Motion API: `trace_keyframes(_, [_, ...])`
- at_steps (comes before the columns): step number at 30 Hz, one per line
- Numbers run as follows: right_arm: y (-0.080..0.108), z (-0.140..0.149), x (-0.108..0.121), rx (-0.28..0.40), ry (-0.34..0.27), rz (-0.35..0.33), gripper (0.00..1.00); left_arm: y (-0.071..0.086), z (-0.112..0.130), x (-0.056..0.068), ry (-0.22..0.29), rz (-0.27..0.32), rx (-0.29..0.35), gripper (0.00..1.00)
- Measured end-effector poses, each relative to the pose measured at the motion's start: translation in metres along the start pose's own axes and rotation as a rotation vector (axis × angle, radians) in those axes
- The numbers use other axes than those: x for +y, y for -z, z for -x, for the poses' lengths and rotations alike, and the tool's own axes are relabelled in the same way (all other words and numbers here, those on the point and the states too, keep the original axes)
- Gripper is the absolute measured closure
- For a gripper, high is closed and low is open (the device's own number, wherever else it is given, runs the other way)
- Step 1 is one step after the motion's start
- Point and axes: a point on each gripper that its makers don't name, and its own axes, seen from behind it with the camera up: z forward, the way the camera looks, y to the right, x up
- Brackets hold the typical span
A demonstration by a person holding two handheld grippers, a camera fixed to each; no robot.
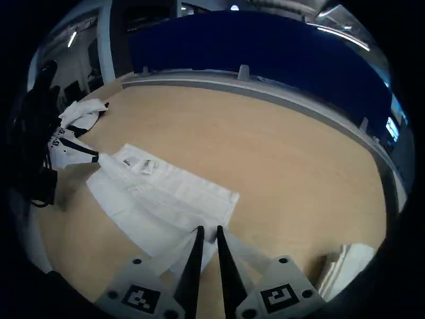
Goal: Fold towel
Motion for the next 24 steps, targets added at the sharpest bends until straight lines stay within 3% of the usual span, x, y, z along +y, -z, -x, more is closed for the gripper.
trace_keyframes(6, [-0.007, 0.003, 0.006, -0.016, 0.0, 0.029, 0.74, -0.009, -0.001, -0.004, -0.013, -0.021, -0.004, 0.89])
trace_keyframes(14, [-0.012, 0.005, 0.011, -0.021, 0.011, 0.062, 0.41, -0.012, -0.004, -0.009, -0.015, -0.042, 0.001, 0.86])
trace_keyframes(18, [-0.012, 0.003, 0.013, -0.014, 0.012, 0.074, 0.31, -0.012, -0.006, -0.011, -0.018, -0.05, 0.008, 0.72])
trace_keyframes(23, [-0.012, 0.001, 0.014, -0.009, -0.012, 0.061, 0.02, -0.008, -0.009, -0.012, -0.018, -0.052, 0.01, 0.38])
trace_keyframes(24, [-0.012, 0.0, 0.014, -0.008, -0.019, 0.057, 0.0, -0.007, -0.009, -0.012, -0.017, -0.051, 0.011, 0.3])
